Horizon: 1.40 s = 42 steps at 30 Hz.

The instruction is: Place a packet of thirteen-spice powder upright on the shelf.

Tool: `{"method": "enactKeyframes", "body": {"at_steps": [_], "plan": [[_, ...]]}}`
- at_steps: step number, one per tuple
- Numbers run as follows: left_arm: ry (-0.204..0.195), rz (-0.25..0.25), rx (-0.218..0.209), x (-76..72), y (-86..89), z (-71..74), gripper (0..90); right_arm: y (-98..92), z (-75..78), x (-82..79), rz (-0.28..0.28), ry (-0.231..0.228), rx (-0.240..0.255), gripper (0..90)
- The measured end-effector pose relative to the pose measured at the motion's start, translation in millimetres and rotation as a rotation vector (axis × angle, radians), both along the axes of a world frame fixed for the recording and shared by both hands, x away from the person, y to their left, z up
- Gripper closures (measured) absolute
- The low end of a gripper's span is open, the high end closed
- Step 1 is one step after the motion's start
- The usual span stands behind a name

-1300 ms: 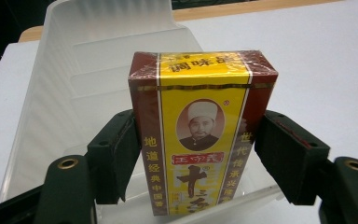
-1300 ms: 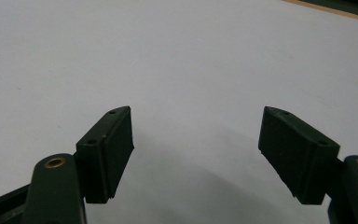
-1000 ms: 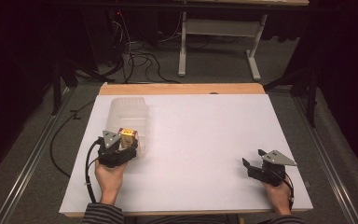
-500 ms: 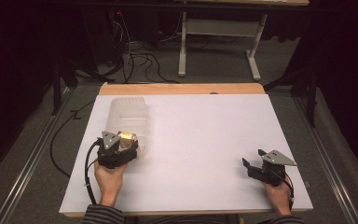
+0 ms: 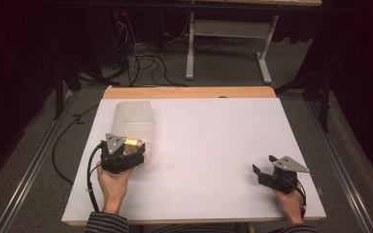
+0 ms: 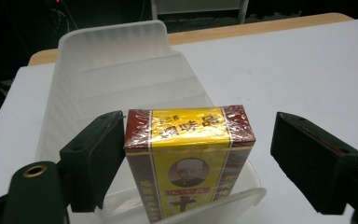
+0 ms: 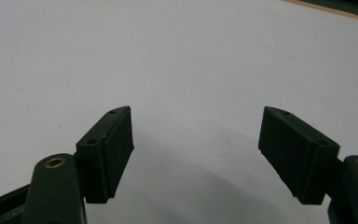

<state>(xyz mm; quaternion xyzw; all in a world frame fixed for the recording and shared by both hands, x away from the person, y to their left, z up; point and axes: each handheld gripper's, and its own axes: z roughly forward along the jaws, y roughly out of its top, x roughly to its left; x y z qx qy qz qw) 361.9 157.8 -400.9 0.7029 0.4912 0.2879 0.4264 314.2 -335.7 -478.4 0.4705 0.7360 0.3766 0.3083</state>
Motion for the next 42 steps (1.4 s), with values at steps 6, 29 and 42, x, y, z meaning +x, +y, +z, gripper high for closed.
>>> {"method": "enactKeyframes", "body": {"at_steps": [6,29,42], "plan": [[-0.036,-0.011,0.001,-4.3,-2.5,9.4,17.8,-0.4,0.0,-0.2,0.001,-0.001,0.006,26.6],[-0.058,-0.167,-0.005,-9.9,-39.7,20.1,18.8,-0.5,0.1,-0.3,0.001,-0.003,0.003,26.6],[-0.058,-0.227,-0.005,-12.2,-58.4,17.3,20.3,-0.2,0.1,-0.3,0.000,-0.003,0.003,26.6]]}}
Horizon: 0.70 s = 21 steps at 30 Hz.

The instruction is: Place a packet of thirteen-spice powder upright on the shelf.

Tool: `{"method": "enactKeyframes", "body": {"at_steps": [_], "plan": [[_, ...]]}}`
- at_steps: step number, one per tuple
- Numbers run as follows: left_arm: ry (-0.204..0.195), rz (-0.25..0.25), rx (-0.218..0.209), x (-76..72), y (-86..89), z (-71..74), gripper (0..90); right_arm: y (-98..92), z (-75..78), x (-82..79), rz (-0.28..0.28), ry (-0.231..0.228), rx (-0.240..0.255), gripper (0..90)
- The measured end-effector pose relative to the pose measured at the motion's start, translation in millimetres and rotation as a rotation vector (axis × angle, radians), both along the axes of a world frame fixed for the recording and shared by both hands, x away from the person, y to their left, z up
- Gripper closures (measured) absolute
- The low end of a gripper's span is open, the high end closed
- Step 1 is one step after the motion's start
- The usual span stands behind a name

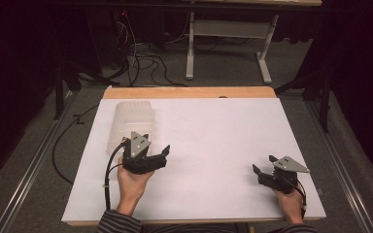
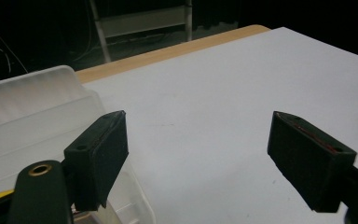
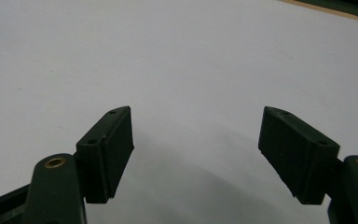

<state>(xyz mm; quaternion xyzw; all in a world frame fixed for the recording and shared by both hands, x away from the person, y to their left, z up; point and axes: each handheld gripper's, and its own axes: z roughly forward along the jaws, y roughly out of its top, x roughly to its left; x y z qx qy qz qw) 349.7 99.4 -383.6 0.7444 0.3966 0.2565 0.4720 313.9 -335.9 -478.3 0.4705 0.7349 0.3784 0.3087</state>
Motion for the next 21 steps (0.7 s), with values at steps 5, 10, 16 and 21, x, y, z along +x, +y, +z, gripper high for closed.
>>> {"method": "enactKeyframes", "body": {"at_steps": [5,10,16,21], "plan": [[0.009,-0.018,0.000,0.1,-5.2,-1.8,20.4,-0.1,0.0,0.0,0.002,-0.001,-0.002,26.6],[0.017,-0.045,0.004,-0.2,-11.7,-3.1,21.1,0.0,0.0,0.0,0.002,-0.001,-0.001,26.6],[0.027,-0.067,0.009,-1.1,-21.2,-7.8,21.6,-0.2,0.0,0.0,0.003,-0.002,-0.002,26.6],[0.046,-0.090,0.007,-1.3,-27.7,-12.7,21.9,-0.1,0.0,-0.1,0.003,0.000,-0.002,26.6]]}}
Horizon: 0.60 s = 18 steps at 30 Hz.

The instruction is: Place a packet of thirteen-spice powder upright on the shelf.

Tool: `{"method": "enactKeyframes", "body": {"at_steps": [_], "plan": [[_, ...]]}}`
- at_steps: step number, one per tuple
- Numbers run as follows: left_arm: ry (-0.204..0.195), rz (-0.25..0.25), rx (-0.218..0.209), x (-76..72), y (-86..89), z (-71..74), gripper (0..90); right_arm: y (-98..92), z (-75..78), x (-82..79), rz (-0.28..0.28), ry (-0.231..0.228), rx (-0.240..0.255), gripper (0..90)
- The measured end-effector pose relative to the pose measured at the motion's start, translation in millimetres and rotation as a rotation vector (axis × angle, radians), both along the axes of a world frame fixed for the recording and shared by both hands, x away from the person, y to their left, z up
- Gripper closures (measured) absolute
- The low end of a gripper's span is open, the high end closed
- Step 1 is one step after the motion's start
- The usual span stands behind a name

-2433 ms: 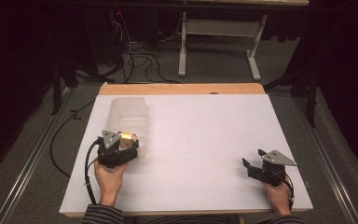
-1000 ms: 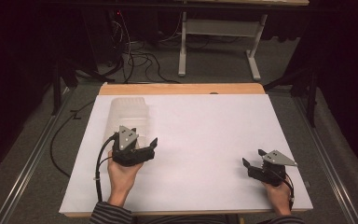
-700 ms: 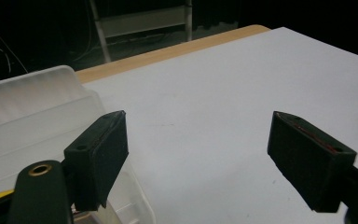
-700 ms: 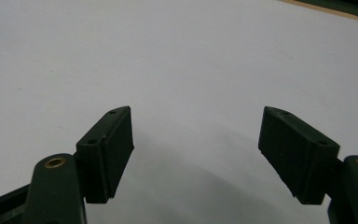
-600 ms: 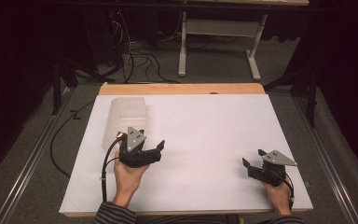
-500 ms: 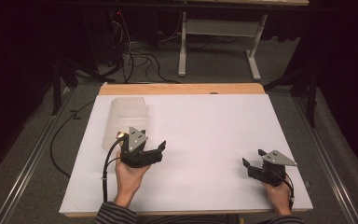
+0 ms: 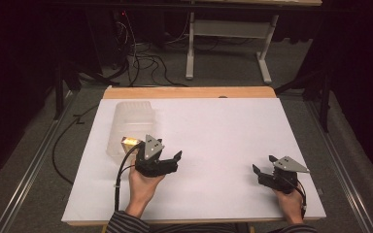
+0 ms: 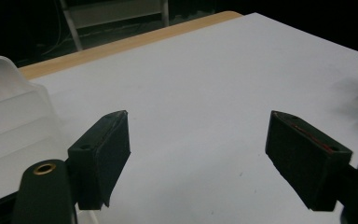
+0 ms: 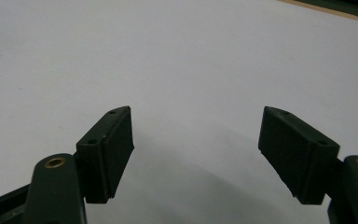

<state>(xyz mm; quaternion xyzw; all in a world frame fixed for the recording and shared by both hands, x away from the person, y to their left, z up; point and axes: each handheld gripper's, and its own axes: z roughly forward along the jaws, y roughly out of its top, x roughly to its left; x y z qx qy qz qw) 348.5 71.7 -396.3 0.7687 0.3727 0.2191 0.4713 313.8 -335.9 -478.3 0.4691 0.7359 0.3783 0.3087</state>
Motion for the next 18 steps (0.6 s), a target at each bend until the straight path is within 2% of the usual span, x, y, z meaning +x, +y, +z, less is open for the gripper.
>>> {"method": "enactKeyframes", "body": {"at_steps": [15,18], "plan": [[0.067,-0.075,0.006,0.7,-17.9,-17.1,21.3,0.0,0.0,0.1,0.000,0.000,0.000,26.6],[0.078,-0.089,-0.005,1.6,-20.5,-19.0,21.3,0.2,-0.1,0.1,-0.002,0.002,0.001,26.7]]}}
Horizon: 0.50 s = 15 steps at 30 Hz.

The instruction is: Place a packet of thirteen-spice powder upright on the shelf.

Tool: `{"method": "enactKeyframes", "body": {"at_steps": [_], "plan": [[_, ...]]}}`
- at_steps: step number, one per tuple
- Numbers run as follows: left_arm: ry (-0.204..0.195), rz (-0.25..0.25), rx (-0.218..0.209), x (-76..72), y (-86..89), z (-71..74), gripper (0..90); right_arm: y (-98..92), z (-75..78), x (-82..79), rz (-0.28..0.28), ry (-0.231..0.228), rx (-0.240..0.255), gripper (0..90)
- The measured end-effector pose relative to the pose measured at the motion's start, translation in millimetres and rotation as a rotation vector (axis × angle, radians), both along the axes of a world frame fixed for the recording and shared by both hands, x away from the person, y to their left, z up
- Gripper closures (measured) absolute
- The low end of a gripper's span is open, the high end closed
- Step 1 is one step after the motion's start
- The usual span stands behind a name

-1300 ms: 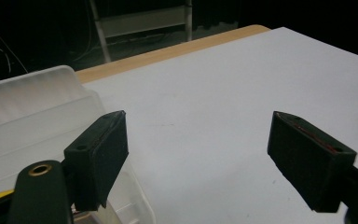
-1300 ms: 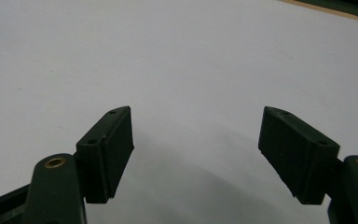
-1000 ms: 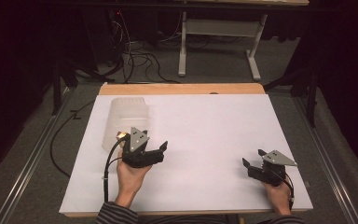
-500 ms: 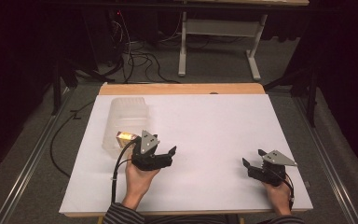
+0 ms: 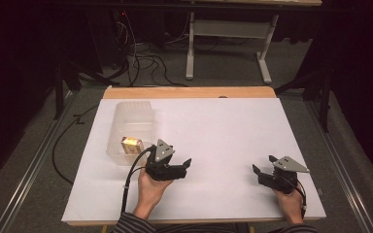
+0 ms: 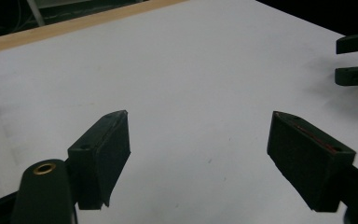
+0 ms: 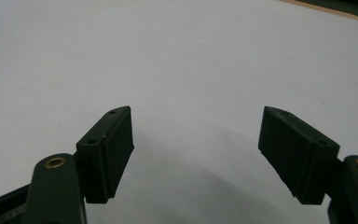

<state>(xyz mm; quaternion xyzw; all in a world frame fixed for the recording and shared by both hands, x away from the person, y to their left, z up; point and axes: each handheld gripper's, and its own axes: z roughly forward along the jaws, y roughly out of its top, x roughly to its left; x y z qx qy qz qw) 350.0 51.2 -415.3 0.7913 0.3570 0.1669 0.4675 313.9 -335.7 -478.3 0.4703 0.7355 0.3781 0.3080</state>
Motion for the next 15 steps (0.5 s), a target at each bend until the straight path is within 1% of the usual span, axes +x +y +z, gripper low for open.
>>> {"method": "enactKeyframes", "body": {"at_steps": [3,8,11,13,15], "plan": [[0.013,-0.013,-0.002,0.7,-5.8,-4.3,21.4,-0.3,0.0,0.2,0.000,0.000,0.001,26.8],[0.028,-0.033,0.022,1.9,-14.2,-11.5,21.1,-0.1,-0.1,0.3,0.001,0.000,0.001,26.7],[0.036,-0.039,0.021,2.8,-17.2,-15.1,21.2,-0.1,-0.1,0.2,0.001,-0.001,0.001,26.8],[0.047,-0.041,0.012,4.1,-18.9,-18.5,21.2,-0.2,0.0,0.2,0.001,-0.001,0.000,26.8],[0.058,-0.048,0.019,5.1,-21.5,-22.5,21.2,-0.1,-0.1,0.2,0.000,-0.001,0.000,26.7]]}}
